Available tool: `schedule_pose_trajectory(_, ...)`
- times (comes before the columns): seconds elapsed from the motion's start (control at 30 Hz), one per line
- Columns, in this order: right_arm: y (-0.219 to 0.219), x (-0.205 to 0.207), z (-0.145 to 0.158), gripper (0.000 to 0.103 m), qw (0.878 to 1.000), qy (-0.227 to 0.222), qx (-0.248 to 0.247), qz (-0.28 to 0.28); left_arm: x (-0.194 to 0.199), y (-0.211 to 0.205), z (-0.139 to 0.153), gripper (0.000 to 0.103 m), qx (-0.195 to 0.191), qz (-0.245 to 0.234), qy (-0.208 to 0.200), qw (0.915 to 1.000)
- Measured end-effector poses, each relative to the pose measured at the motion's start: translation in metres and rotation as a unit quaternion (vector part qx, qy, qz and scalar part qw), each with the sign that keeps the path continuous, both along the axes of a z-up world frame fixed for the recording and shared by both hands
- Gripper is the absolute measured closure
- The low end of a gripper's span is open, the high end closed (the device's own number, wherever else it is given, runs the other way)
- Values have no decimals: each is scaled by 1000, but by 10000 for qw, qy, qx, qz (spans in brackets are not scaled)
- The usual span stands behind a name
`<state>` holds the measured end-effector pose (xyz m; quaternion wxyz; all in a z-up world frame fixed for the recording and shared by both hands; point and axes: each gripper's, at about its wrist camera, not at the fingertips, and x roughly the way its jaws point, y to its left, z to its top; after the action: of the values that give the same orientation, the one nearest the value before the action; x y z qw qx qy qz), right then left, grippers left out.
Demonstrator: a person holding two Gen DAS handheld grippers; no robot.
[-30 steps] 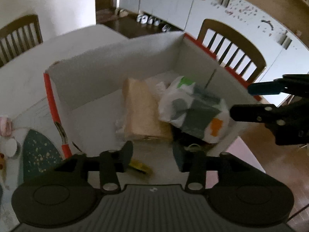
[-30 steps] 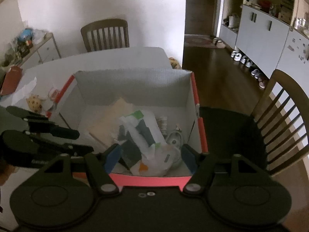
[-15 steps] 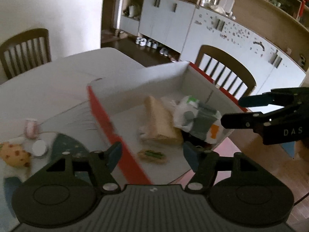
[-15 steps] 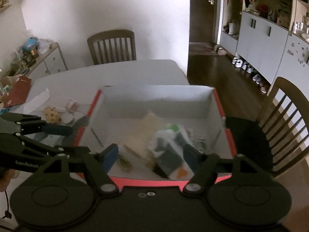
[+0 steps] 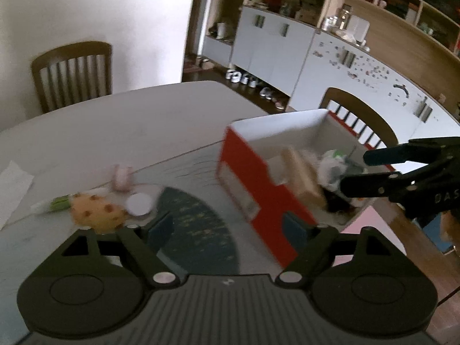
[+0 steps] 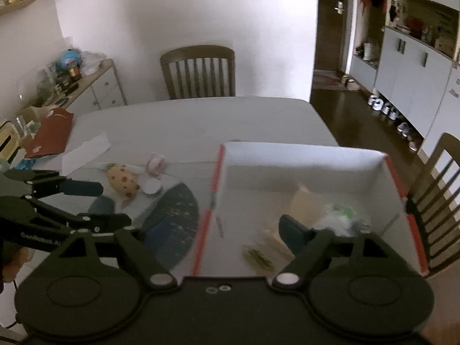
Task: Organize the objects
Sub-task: 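Move both grippers back to the table toward the yellow plush and white lid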
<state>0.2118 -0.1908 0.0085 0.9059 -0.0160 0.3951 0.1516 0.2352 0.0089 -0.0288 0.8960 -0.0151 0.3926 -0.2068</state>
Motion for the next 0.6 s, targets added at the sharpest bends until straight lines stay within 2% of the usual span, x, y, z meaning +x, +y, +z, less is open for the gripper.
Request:
schedule_pose_trajectory(0.1, 24, 4, 0, 10, 9998, -32, -67, 159, 1, 24, -5, 19, -2, 143, 34, 9999)
schedule_pose_trajectory(0.2, 45, 10, -3, 9, 9995, -32, -153, 267, 4, 45, -10, 13, 45, 293, 29, 9996)
schedule_pose_trajectory(0.33, 69, 17, -10, 9, 9987, 1, -283, 415, 10, 68, -19, 12, 128, 465, -6, 9988)
schedule_pose_trajectory(0.4, 81, 21, -16, 9, 9981, 49, -358, 489, 15, 78, -25, 1, 154, 553, 34, 9983)
schedule_pose_trajectory(0.43, 86, 23, -18, 9, 9979, 63, -373, 529, 17, 82, -27, 0, 153, 588, 25, 9982)
schedule_pose_trajectory(0.6, 109, 32, -30, 11, 9956, 132, -493, 785, 32, 101, -46, 0, 183, 678, 16, 9975)
